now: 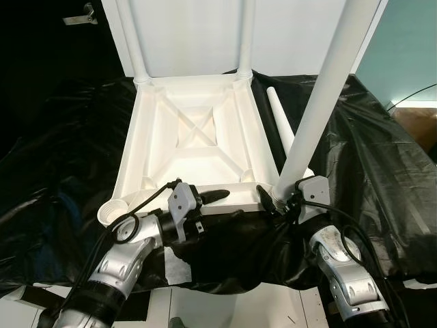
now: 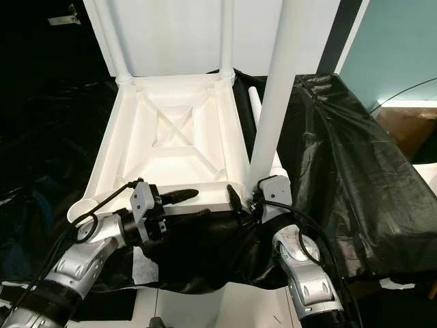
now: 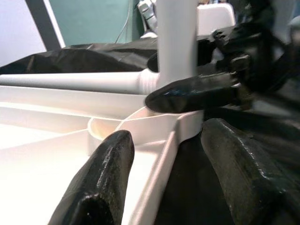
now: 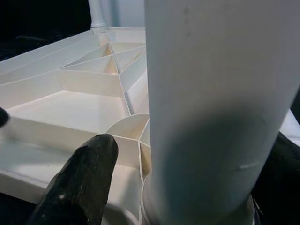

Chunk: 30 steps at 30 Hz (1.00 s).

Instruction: Building children table

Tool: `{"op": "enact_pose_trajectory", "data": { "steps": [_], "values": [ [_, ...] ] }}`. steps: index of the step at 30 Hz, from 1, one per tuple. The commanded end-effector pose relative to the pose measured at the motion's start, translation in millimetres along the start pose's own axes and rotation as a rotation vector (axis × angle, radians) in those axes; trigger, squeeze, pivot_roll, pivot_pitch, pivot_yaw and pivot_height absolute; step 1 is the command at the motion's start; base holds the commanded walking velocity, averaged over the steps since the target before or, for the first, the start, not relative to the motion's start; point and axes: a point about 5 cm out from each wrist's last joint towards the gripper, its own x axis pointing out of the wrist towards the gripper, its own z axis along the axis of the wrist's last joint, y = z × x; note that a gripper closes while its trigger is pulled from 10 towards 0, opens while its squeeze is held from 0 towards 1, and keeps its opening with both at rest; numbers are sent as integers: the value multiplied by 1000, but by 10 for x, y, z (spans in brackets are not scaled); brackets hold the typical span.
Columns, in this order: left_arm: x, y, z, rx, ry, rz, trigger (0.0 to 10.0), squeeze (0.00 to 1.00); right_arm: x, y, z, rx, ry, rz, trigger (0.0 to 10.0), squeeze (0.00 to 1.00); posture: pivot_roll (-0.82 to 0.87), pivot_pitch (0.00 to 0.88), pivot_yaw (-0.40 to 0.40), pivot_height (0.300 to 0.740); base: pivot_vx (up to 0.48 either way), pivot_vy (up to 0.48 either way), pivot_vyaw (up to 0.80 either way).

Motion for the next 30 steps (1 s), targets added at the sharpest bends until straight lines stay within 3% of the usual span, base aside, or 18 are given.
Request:
{"op": "enact_pose_trajectory", "data": {
  "steps": [1, 15, 30],
  "values": [
    [-1, 74, -53, 13, 38, 135, 10000, 0, 6, 50, -37, 8, 10, 17, 10000, 0, -11, 38, 5, 740, 0, 0, 0],
    [59, 98, -317, 68, 267, 206, 10000, 0, 20, 43, -33, 6, 5, 12, 10000, 0, -14, 31, 3, 740, 0, 0, 0],
    [115, 186, -415, 48, 360, 274, 10000, 0, 64, 51, -34, 11, -4, 9, 10000, 0, -10, 13, 10, 740, 0, 0, 0]
  ]
}}
